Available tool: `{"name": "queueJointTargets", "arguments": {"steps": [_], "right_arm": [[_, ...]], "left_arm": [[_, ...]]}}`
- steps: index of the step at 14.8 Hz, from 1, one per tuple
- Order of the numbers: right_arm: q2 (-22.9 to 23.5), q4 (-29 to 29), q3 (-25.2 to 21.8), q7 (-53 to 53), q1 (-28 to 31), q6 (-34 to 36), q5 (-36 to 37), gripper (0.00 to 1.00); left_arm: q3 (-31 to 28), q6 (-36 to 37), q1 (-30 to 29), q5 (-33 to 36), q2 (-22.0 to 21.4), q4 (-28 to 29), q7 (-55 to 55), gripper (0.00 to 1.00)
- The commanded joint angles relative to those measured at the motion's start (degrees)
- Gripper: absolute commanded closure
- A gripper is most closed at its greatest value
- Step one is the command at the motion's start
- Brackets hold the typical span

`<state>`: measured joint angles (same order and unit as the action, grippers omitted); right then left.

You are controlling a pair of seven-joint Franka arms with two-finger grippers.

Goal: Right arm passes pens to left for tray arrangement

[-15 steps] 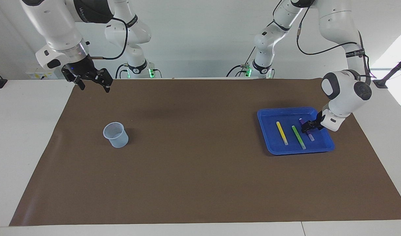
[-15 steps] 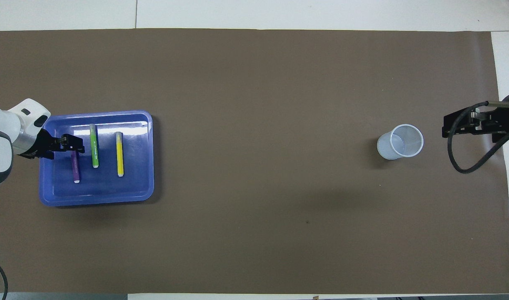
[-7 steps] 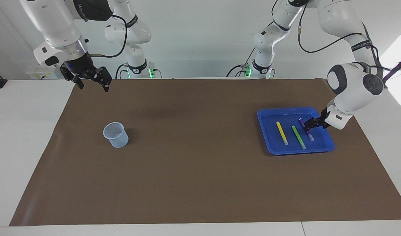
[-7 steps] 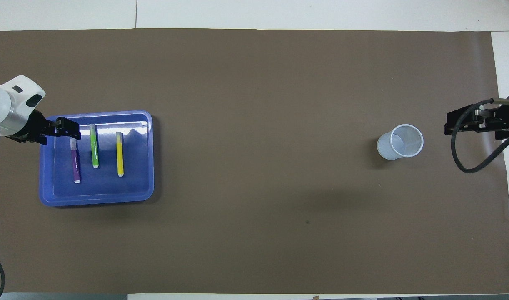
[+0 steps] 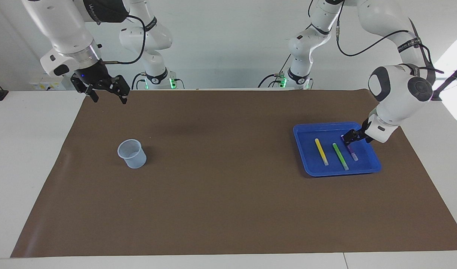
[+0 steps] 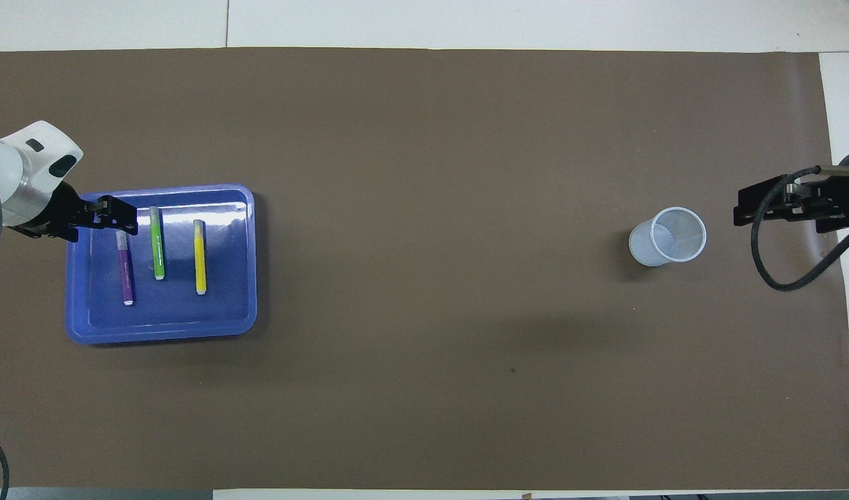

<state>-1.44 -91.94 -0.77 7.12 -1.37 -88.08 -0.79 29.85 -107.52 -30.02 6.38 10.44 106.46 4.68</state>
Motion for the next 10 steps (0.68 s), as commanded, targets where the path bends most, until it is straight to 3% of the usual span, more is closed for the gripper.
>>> {"name": "queueJointTargets", "arguments": {"steps": [1,6,8,10], "right_arm": [[-0.1,-0.5,-0.1,-1.2,0.3,-0.4,-0.9,0.0],[-0.4,-0.9,-0.1,-1.1,0.5,-0.2,-1.0,0.0],[-0.4,-0.9,-0.1,-1.1,0.5,-0.2,-1.0,0.0],[-0.4,-0.9,0.0,-1.1,0.5,-0.2,-1.0,0.0]], "left_arm": [[-0.5,8.7,1.9,-2.2,-2.3,-5.3,1.2,0.0],[-13.9,17.5,16.6,-5.5,-11.8,-6.5,1.2,0.0],[-19.2,22.8,22.3,-5.9,-13.6,-6.8,1.3,0.0],[-20.8,25.9,24.3,-5.9,-14.4,-6.7,2.3,0.0]]}}
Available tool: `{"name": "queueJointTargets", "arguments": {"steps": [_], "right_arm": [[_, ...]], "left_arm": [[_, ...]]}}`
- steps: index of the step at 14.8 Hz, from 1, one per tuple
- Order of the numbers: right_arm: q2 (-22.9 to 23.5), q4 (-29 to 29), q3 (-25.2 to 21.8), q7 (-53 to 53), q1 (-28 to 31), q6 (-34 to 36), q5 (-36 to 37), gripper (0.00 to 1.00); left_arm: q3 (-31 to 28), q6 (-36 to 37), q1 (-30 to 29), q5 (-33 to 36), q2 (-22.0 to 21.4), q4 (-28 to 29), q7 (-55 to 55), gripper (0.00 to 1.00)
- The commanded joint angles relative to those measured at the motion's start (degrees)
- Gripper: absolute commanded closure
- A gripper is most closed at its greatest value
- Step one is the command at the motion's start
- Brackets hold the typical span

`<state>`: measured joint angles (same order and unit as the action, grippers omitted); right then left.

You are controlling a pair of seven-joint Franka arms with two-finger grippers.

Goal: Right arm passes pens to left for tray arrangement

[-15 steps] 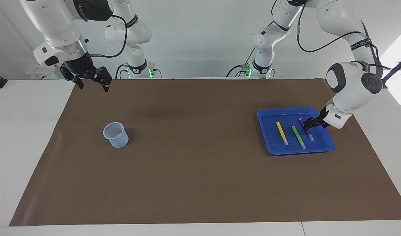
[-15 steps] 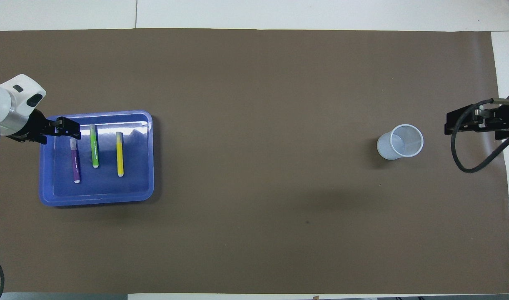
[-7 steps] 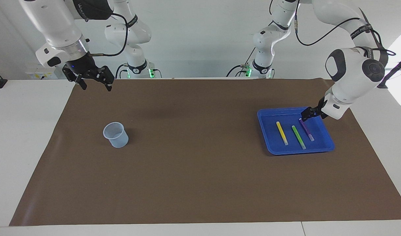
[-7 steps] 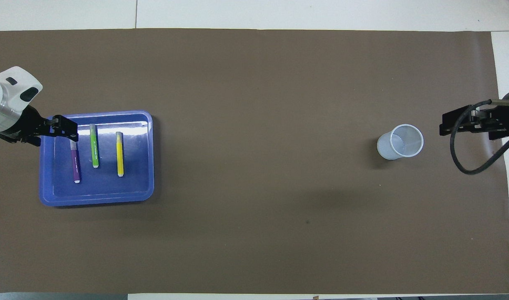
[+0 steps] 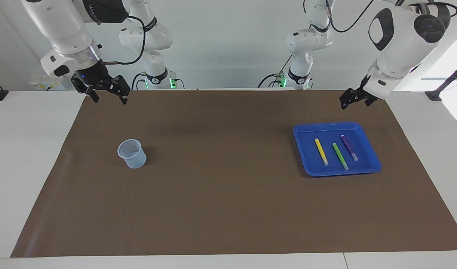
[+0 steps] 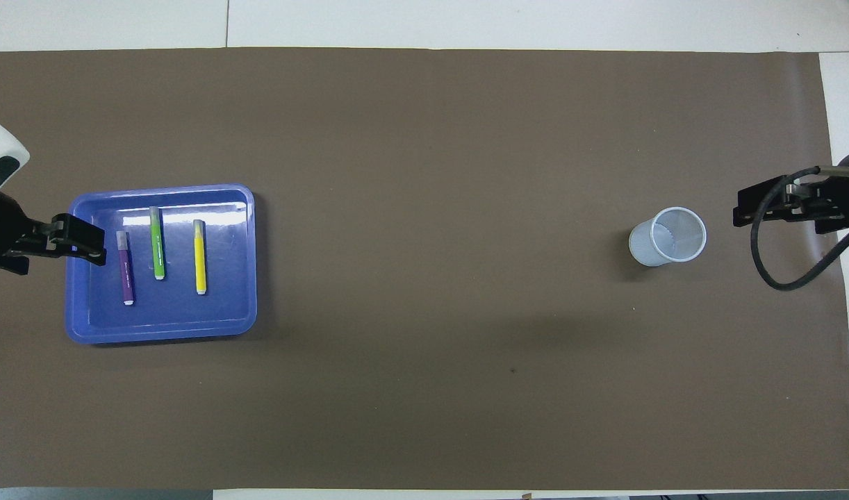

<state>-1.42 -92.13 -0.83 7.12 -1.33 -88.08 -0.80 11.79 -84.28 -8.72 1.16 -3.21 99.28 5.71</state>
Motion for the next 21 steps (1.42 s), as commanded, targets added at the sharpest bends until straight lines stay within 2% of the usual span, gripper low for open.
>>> {"name": "queueJointTargets", "arguments": {"steps": [1,4,8,11,21], "right_arm": [[-0.4,-0.7,0.0,-1.1,0.4,-0.2,-1.0,0.0],[-0.4,-0.7,0.0,-1.1,0.4,-0.2,-1.0,0.0],[-0.4,-0.7,0.0,-1.1,0.4,-0.2,-1.0,0.0],[-0.4,-0.7,0.0,-1.1,0.4,-0.2,-1.0,0.0],[-0.4,-0.7,0.0,-1.1,0.4,-0.2,-1.0,0.0]], "left_arm": [[-2.7,3.0,3.4,-0.5,-1.8,0.7,2.0,0.0],[-3.0,0.4,5.2,-0.6,-1.4,0.4,2.8,0.0],[-3.2,-1.8,5.2,-3.2,0.4,-5.2,3.0,0.0],[-2.3,-3.7,4.1,-3.2,0.1,-4.7,2.3,0.0],[-2.3,-3.3,4.5,-3.2,-0.5,-3.7,2.4,0.0]]}}
